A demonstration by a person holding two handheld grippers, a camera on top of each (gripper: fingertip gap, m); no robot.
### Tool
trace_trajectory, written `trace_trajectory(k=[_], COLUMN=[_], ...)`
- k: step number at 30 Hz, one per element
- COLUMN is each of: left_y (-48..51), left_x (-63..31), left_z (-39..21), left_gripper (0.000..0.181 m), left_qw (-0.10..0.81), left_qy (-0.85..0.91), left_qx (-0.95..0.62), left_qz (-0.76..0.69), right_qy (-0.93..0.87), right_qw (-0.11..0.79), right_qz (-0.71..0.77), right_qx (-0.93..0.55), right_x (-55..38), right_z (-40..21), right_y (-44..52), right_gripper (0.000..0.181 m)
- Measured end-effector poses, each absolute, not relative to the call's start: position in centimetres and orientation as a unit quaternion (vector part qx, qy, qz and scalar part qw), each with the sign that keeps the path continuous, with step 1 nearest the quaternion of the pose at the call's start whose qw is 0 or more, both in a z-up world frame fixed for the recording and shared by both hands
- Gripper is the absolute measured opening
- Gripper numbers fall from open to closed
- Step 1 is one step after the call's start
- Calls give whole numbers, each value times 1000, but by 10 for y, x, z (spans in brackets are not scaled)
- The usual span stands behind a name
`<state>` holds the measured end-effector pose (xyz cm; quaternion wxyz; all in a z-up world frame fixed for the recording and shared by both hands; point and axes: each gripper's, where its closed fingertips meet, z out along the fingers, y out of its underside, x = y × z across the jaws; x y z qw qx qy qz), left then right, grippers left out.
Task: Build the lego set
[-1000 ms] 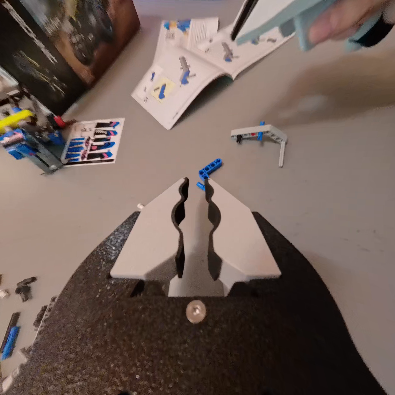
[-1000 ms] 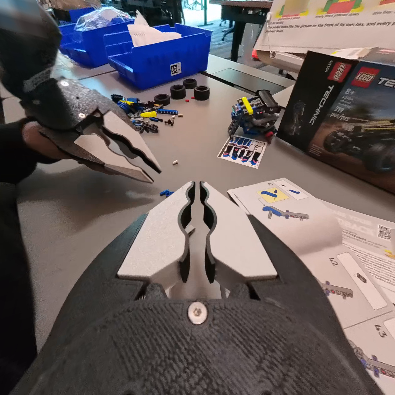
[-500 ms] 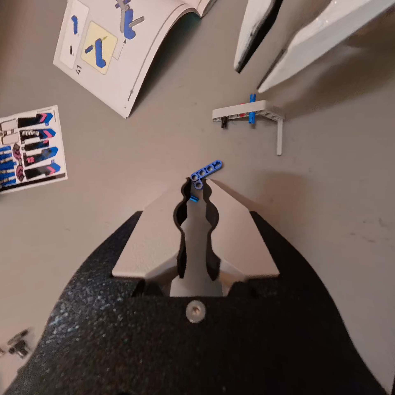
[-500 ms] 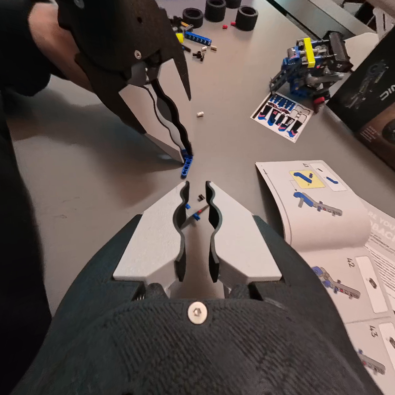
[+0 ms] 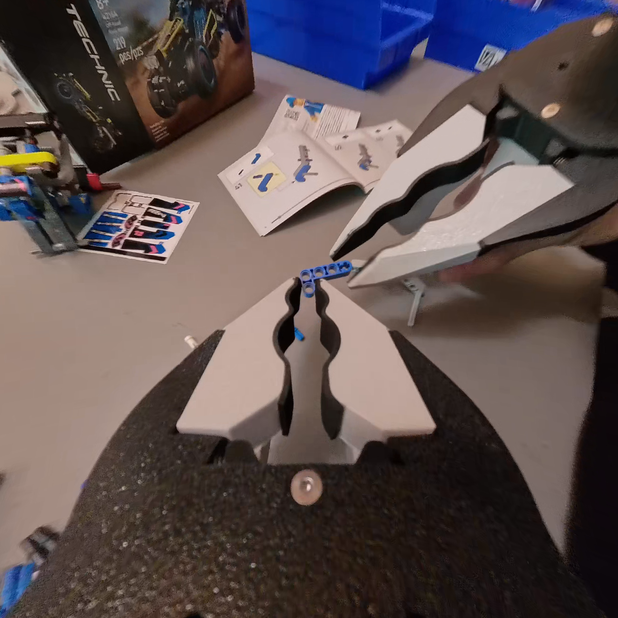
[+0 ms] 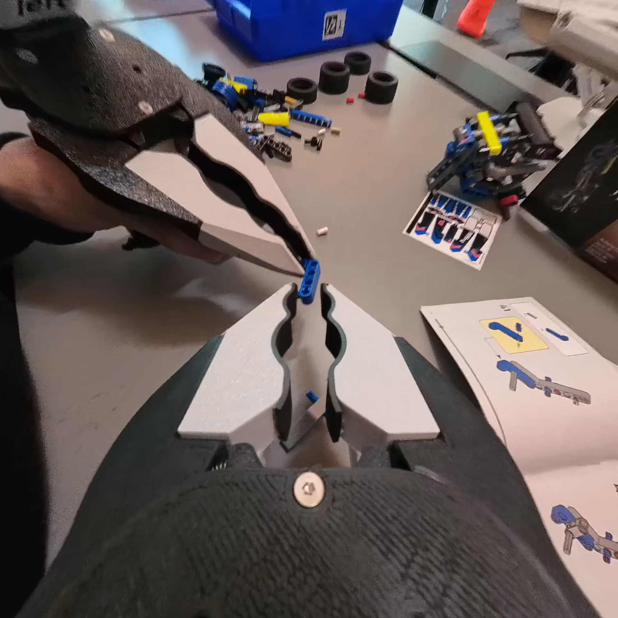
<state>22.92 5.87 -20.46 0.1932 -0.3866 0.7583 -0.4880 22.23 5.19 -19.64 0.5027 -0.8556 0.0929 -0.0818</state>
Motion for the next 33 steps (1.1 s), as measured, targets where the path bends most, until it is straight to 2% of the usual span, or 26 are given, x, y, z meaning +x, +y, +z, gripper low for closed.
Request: trace_trajectory(k=[3, 6, 8, 16, 22, 25, 26, 27, 30, 31, 33], left_y=[58, 58, 59, 59, 60, 60, 60, 60, 56, 54, 52], left_x=[230, 232, 234, 237, 238, 239, 239, 239, 238, 237, 235], left_z=[-204, -202, -198, -183, -179, -179, -180, -179, -172, -170, -165], left_gripper=[5, 5, 5, 5, 4, 4, 4, 4, 4, 4, 4], left_qw=[168, 155, 159, 239, 271, 279, 285, 291, 328, 343, 373], left_qy=[747, 732, 719, 728, 731, 732, 733, 734, 734, 737, 740], left_qx=[-399, -413, -420, -373, -364, -363, -358, -353, -320, -305, -276], left_qz=[-505, -519, -530, -523, -510, -505, -503, -502, -501, -497, -487], right_qy=[85, 85, 78, 69, 45, 51, 53, 47, 64, 70, 76], right_qw=[516, 509, 507, 550, 527, 525, 527, 532, 536, 534, 535], right_qz=[-89, -100, -105, -158, -190, -186, -182, -167, -144, -148, -147], right_qx=[-847, -850, -852, -817, -827, -829, -829, -829, -830, -830, -829], right_x=[222, 224, 224, 230, 232, 233, 232, 227, 226, 228, 229], right_z=[-192, -193, -194, -171, -176, -177, -176, -175, -176, -177, -176], right_y=[52, 49, 47, 49, 48, 48, 48, 50, 52, 51, 50], right_gripper=[5, 21, 21, 9, 3, 7, 12, 26, 23, 13, 8])
